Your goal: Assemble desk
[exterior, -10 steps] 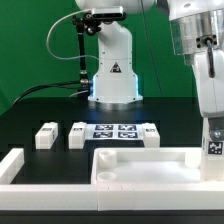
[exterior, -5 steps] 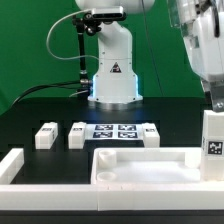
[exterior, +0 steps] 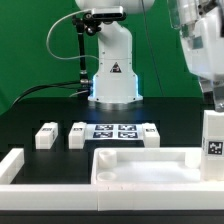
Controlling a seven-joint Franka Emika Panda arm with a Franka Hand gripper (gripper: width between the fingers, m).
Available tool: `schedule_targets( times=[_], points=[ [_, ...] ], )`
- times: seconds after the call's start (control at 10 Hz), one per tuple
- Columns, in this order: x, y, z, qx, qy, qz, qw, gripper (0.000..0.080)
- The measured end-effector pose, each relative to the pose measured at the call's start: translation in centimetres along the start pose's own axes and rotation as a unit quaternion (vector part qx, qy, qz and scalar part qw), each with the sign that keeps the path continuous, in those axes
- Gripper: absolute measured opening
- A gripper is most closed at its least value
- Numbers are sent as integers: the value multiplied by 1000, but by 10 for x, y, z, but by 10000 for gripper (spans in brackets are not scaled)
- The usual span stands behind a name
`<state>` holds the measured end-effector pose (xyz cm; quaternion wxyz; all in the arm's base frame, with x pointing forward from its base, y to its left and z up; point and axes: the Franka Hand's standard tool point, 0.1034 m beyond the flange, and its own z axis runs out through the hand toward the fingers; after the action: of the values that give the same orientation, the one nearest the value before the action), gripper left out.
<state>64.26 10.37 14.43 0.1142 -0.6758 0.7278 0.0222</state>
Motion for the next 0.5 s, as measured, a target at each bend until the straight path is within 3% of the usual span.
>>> schedule_targets(
  times=[0.3, 0.5],
  points=[
    [12, 30, -12, 6, 5, -137, 991, 648],
    [-1, 44, -11, -2, 4, -193, 981, 648]
  ],
)
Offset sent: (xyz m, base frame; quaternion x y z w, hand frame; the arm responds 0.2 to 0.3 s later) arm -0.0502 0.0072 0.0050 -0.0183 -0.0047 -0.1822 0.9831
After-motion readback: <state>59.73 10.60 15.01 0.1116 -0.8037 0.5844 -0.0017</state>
